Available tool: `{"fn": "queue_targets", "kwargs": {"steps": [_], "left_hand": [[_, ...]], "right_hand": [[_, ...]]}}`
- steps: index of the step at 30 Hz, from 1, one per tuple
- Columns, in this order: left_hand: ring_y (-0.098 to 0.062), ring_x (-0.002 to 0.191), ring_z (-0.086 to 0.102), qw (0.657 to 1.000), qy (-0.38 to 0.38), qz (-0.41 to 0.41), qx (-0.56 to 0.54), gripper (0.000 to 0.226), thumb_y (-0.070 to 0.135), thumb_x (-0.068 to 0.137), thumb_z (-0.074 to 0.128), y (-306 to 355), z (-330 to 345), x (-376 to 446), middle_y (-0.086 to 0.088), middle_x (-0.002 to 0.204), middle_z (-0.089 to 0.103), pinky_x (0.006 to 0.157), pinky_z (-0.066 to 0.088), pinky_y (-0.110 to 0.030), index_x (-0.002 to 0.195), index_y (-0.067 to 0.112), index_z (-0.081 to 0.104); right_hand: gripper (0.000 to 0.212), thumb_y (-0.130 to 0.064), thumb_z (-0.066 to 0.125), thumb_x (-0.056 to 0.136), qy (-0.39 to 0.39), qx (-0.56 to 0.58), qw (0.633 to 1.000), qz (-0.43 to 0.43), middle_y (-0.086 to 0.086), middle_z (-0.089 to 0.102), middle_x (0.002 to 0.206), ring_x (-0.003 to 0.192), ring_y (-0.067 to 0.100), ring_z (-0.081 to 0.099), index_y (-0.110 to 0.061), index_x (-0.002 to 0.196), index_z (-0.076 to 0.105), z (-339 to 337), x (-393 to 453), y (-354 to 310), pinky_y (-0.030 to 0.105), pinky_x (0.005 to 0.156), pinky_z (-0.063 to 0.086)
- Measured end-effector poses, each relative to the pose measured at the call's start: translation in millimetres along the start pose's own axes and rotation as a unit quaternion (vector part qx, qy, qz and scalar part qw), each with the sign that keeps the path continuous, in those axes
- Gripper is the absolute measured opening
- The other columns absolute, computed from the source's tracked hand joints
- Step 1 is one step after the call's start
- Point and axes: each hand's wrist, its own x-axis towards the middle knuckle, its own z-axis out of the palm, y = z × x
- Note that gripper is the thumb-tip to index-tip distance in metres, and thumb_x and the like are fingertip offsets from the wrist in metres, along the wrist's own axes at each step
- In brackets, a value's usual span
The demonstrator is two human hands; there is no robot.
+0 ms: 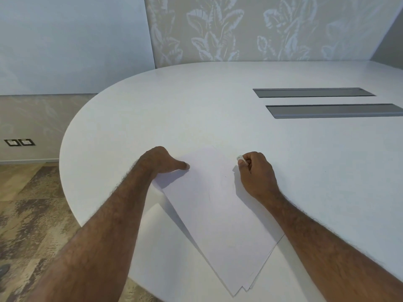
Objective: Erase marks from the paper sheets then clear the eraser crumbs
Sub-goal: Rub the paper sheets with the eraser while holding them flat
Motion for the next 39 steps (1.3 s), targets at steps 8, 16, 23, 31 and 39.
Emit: {"fn": "queue_targets", "kwargs": {"steps": [8,16,23,31,39], "left_hand": [[-0.017,0.052,0.056,0.999,-0.033,-0.008,-0.038,0.062,0.072,0.060,0.077,-6.6,-5.7,-6.0,0.000,0.059,0.059,0.048,0.035,-0.023,0.070,0.013,0.062],[-0.025,0.083,0.068,0.959,-0.193,-0.002,-0.210,0.098,0.067,0.036,0.090,-0.9,-8.5,-13.8,-0.009,0.097,0.075,0.076,0.045,-0.031,0.111,0.007,0.074],[-0.024,0.087,0.059,0.969,-0.098,-0.013,-0.228,0.029,0.025,0.077,0.083,-32.4,-12.4,-7.3,-0.008,0.102,0.065,0.068,0.045,-0.028,0.098,0.010,0.071],[-0.021,0.083,0.060,0.989,-0.001,0.103,-0.102,0.028,0.004,0.077,0.075,-22.2,-2.1,0.0,-0.007,0.102,0.067,0.069,0.045,-0.025,0.102,0.014,0.072],[-0.017,0.098,0.057,0.984,0.019,0.145,-0.105,0.040,0.005,0.084,0.059,-12.2,12.5,8.5,-0.003,0.129,0.060,0.080,0.045,-0.023,0.119,0.022,0.069]], "right_hand": [[0.015,-0.030,0.048,0.096,-0.003,-0.012,1.000,-0.015,-0.002,0.057,0.093,0.088,0.018,0.052,-0.019,0.087,0.051,0.3,-0.2,-1.1,0.028,0.074,0.035],[0.012,-0.029,0.049,0.095,-0.008,-0.018,1.000,-0.013,0.000,0.058,0.095,0.088,0.018,0.053,-0.019,0.088,0.051,0.3,-0.5,-1.8,0.028,0.074,0.036],[0.012,-0.030,0.049,0.095,-0.009,-0.020,1.000,-0.002,-0.002,0.057,0.097,0.090,0.019,0.053,-0.019,0.090,0.052,-1.7,-0.1,-3.6,0.029,0.076,0.036],[0.016,-0.038,0.049,0.092,-0.074,-0.078,0.993,0.047,-0.006,0.059,0.095,0.089,0.018,0.057,-0.023,0.089,0.053,-12.4,-14.9,-15.5,0.033,0.075,0.044],[0.016,-0.040,0.048,0.094,-0.011,-0.066,0.997,0.026,-0.010,0.059,0.097,0.084,0.017,0.058,-0.024,0.092,0.052,-16.7,-39.3,-20.6,0.031,0.074,0.043]]}}
